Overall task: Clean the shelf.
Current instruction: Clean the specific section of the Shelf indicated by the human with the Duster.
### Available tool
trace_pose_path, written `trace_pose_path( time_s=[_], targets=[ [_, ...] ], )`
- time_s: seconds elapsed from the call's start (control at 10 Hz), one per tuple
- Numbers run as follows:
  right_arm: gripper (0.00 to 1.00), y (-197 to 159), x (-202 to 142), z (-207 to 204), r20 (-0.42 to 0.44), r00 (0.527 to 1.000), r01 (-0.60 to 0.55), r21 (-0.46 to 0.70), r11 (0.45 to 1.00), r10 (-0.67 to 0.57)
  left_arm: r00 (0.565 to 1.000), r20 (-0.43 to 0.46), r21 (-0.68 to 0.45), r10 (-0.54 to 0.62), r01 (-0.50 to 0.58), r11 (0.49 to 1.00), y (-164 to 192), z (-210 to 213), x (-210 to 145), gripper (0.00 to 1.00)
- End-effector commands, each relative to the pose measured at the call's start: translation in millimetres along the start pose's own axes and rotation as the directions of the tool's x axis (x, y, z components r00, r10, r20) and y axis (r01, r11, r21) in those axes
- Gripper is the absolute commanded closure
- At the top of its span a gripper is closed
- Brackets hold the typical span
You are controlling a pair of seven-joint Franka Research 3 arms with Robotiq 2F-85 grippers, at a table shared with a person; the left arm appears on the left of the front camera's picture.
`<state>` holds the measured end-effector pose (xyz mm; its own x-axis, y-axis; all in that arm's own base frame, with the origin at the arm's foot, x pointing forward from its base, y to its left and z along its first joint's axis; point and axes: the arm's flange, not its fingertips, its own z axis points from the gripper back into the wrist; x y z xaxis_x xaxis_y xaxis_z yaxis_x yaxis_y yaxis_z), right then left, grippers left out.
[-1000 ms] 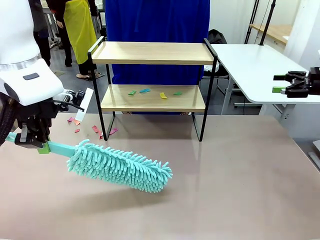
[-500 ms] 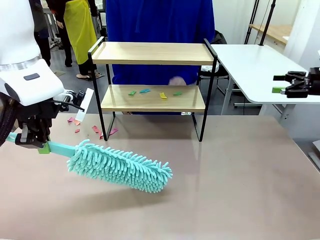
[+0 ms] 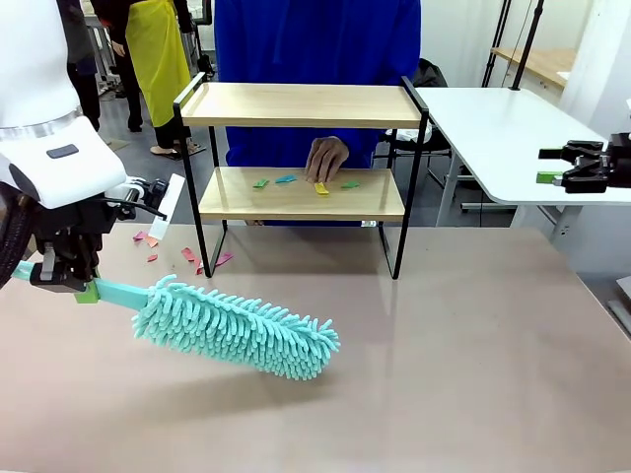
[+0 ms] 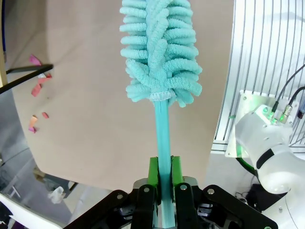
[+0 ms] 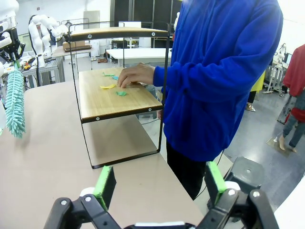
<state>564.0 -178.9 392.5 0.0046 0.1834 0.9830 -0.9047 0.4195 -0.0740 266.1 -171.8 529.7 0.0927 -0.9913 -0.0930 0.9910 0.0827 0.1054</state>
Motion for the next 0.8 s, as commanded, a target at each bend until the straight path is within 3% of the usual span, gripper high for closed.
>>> trace_pose_path(
  time_s=[0.0, 0.7],
  targets=[
    [0.0, -0.1, 3.4, -1.6, 0.001, 1.0, -0.006, 0.002, 1.0, 0.006, 1.0, -0.005, -0.002, 0.006, -0.006, 1.0, -0.9, 2.1, -1.0, 0.87],
    [0.0, -0.1, 3.4, -1.6, 0.001, 1.0, -0.006, 0.002, 1.0, 0.006, 1.0, -0.005, -0.002, 0.006, -0.006, 1.0, -0.9, 2.1, -1.0, 0.87]
  ],
)
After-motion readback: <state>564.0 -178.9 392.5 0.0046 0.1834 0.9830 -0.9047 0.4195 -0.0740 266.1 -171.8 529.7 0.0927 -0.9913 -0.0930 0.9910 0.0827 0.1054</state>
